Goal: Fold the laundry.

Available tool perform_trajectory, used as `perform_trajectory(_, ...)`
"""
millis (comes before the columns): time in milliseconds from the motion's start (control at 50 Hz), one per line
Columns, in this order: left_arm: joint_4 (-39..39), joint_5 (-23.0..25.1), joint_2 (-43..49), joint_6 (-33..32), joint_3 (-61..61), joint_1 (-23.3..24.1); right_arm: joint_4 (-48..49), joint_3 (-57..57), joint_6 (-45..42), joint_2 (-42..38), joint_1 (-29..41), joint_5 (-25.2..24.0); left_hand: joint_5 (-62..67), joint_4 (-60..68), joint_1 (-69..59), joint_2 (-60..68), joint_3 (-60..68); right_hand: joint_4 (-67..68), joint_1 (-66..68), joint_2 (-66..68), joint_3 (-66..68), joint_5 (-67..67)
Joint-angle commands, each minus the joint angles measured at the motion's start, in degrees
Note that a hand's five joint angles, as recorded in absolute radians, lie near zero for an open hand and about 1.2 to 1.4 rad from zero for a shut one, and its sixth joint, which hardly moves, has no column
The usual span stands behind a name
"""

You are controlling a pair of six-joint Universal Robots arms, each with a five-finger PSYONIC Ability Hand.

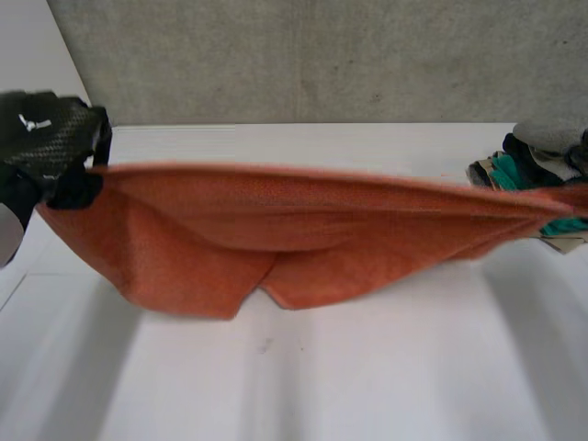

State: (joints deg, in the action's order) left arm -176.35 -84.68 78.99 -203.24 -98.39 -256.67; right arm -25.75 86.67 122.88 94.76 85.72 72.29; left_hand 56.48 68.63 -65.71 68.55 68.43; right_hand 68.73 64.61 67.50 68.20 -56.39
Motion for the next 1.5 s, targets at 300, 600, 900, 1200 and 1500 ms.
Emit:
perform_trajectory(300,-18.03,-0.13,33.6,-0.49,28.13,1.6,14.83,-26.89,2.8,-31.56,15.18,18.51,13.52,11.37,-14.29,11.45,11.57,11.27,15.39,12.5,11.8,-13.61)
perform_trajectory(600,-46.46,-3.91,27.81,1.27,25.63,3.37,58.1,-22.69,15.55,-24.71,16.14,16.84,13.52,11.37,-14.29,11.45,11.57,11.27,15.39,12.5,11.8,-13.61)
perform_trajectory(900,-45.58,-0.23,27.88,2.33,0.77,2.75,44.31,-10.21,15.46,-31.64,15.18,11.56,13.52,11.37,-14.29,11.45,11.57,11.27,15.39,12.5,11.8,-13.61)
perform_trajectory(1200,-18.57,0.83,26.42,-2.23,-9.26,0.38,23.58,-4.41,9.06,-37.46,14.74,11.3,13.52,11.37,-14.29,11.45,11.57,11.27,15.39,12.5,11.8,-13.61)
perform_trajectory(1500,16.66,1.01,6.36,-15.52,-11.47,-2.7,0.61,9.31,-13.37,-20.58,7.09,17.27,13.52,11.37,-14.29,11.45,11.57,11.27,15.39,12.5,11.8,-13.61)
